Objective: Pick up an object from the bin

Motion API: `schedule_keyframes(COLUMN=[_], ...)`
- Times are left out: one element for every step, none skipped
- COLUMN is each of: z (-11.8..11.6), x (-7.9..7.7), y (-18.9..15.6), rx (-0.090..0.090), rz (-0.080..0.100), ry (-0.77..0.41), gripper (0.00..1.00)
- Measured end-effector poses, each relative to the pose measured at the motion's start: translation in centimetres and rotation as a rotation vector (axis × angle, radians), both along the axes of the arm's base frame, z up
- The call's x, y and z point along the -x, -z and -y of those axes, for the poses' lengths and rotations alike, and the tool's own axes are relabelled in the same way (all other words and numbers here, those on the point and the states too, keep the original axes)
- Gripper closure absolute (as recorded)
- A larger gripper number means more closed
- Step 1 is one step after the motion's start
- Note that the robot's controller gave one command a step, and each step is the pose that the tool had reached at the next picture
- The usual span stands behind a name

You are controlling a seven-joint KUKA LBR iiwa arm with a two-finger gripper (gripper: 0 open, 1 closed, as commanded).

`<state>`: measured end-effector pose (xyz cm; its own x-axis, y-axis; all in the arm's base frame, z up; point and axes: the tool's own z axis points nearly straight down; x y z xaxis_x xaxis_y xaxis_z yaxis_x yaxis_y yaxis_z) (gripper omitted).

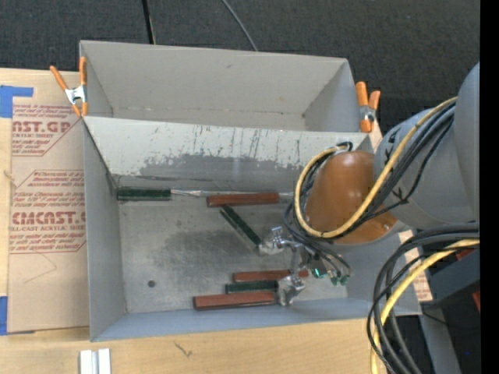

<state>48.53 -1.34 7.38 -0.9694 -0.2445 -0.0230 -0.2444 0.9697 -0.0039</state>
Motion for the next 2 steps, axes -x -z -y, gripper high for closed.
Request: schedule_keyframes(z=[0.00,0.00], x=[-0.02,-0.02], y=[-0.12,-0.12], rx=[0.001,0.001], rz=[-0.001,-0.001], ry=[-0.001,-0.001], gripper=[1.00,1.00])
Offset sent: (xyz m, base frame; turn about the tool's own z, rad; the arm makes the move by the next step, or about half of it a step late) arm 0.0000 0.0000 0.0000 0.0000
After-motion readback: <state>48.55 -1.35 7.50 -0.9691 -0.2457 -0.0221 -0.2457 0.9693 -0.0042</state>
